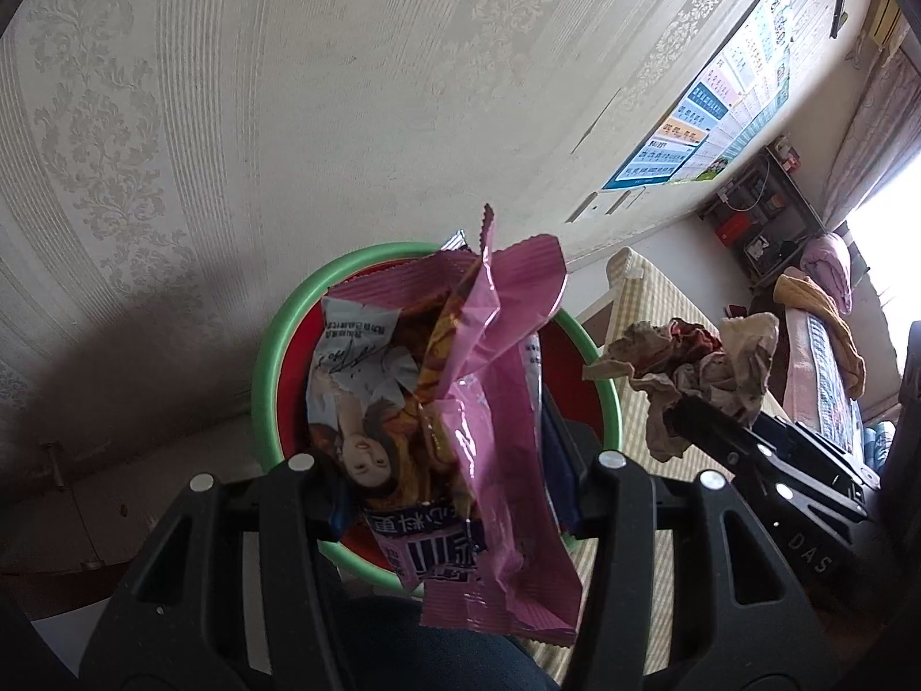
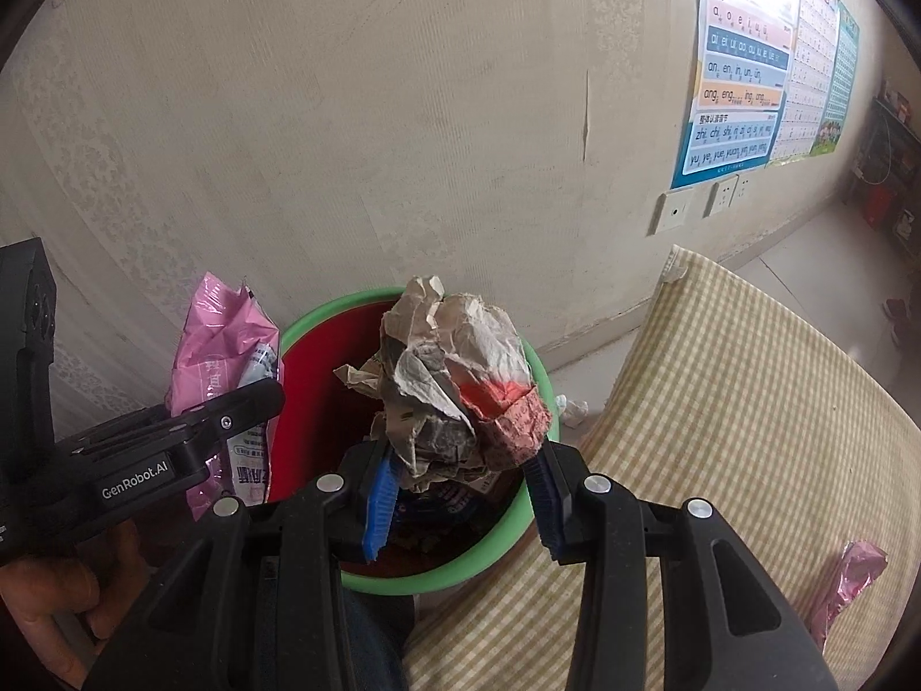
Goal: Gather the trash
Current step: 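Carry the pink bag and paper ball over the red bucket and open both tools, then move both open tools back over the table toward the last wrappers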
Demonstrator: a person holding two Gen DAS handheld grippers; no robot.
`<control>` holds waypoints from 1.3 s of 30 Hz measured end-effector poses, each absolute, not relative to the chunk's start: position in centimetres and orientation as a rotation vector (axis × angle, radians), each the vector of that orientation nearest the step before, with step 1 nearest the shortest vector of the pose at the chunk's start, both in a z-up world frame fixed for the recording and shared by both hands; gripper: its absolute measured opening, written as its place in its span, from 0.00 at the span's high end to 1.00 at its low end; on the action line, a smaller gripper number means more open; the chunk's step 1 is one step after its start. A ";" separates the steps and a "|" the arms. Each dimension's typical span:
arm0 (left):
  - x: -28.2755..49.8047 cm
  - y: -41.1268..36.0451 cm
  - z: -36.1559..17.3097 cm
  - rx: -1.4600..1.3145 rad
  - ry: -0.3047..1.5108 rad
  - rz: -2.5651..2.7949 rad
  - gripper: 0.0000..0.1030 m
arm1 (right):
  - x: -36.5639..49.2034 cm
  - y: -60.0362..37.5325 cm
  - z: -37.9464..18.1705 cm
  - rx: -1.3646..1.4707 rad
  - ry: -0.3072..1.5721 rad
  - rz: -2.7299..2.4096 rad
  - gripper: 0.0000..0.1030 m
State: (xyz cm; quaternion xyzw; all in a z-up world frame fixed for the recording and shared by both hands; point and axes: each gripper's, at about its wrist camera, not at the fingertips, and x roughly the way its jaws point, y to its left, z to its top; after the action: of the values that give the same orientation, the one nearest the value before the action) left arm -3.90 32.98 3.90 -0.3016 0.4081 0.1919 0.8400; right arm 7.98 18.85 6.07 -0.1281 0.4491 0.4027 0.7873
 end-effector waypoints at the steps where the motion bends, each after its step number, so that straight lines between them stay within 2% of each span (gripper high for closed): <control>1: -3.8 33.1 3.7 -0.639 0.865 0.407 0.52 | 8.1 19.2 5.9 -0.280 0.970 0.870 0.62; 12: -2.3 33.4 2.0 -0.669 0.897 0.417 0.51 | 8.8 21.4 3.4 -0.311 1.016 0.880 0.60; 14: -2.1 33.5 1.8 -0.669 0.901 0.428 0.47 | 8.9 21.6 2.9 -0.321 1.033 0.886 0.59; 18: -2.3 33.4 1.7 -0.672 0.901 0.441 0.40 | 8.9 21.6 2.5 -0.331 1.042 0.877 0.49; 21: -2.7 33.6 1.6 -0.672 0.895 0.466 0.25 | 8.8 21.1 2.6 -0.332 1.035 0.872 0.35; 25: -3.3 33.5 1.9 -0.680 0.880 0.488 0.13 | 8.6 20.3 3.1 -0.337 1.020 0.863 0.30; 31: -3.8 32.8 3.3 -0.658 0.863 0.481 0.06 | 8.2 18.1 4.5 -0.322 0.999 0.837 0.27; 39: -3.4 28.6 5.5 -0.613 0.858 0.419 0.06 | 7.5 12.5 6.2 -0.275 0.982 0.774 0.24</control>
State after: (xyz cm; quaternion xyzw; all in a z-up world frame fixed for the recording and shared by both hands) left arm -3.45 28.62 5.48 -0.2904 0.4062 0.1985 0.8434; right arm 7.52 12.51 6.20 -0.1282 0.4582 0.3611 0.8020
